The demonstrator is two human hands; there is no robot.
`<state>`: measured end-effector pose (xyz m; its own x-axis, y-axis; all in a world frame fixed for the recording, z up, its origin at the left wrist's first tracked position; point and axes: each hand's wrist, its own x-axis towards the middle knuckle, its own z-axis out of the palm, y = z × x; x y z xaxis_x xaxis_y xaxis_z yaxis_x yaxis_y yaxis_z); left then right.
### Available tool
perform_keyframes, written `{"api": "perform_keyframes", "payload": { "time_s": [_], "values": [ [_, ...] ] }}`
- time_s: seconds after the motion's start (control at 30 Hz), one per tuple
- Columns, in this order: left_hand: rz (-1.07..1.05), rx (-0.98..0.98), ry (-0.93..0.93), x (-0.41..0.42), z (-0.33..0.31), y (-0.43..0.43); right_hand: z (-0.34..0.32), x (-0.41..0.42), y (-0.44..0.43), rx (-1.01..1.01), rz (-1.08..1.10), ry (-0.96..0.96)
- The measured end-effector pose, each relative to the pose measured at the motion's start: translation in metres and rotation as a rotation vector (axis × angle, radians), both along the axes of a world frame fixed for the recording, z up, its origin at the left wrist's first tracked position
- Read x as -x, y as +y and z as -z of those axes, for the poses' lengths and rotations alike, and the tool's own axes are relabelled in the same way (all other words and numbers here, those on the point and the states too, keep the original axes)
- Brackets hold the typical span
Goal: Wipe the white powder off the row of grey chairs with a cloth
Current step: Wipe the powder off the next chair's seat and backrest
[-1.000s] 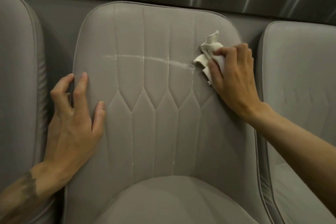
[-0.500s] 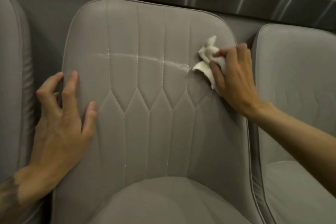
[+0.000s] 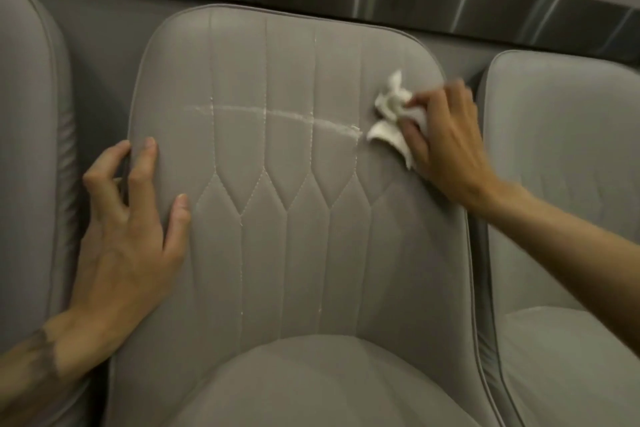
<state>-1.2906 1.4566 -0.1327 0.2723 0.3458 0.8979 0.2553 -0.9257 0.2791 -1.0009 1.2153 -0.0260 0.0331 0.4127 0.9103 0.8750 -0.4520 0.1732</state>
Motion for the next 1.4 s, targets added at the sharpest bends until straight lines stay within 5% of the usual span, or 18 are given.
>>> {"api": "perform_keyframes", "payload": {
  "time_s": [0.17,0.3,0.4,0.53,0.63,0.83,1.03,1.23,1.4],
  "values": [
    [0.004,-0.012,0.000,0.001,0.001,0.001,-0.023,-0.003,0.018,-0.178,-0.012,0.111],
    [0.005,-0.027,-0.007,-0.001,0.000,0.002,0.067,0.022,-0.024,0.099,-0.015,0.028],
    [0.008,-0.016,-0.007,-0.001,0.000,0.002,0.070,0.022,-0.036,0.260,0.012,-0.047],
    [-0.019,0.000,0.002,0.000,0.000,0.000,0.009,0.007,-0.002,0.077,0.067,-0.030],
    [-0.038,-0.019,-0.007,0.001,0.000,-0.004,0.029,0.014,-0.004,-0.001,0.063,0.030],
    [-0.035,-0.015,-0.003,0.001,0.000,-0.003,0.116,0.038,-0.050,0.542,0.022,-0.151],
    [-0.033,-0.024,0.003,0.001,-0.001,-0.003,0.051,0.023,-0.017,0.122,0.133,0.036],
    [-0.010,-0.009,0.016,0.002,0.000,-0.002,0.098,0.041,-0.039,0.583,0.079,-0.147],
    [-0.016,-0.011,0.017,0.003,0.001,-0.001,0.080,0.036,-0.027,0.339,0.133,-0.068]
  ]
}}
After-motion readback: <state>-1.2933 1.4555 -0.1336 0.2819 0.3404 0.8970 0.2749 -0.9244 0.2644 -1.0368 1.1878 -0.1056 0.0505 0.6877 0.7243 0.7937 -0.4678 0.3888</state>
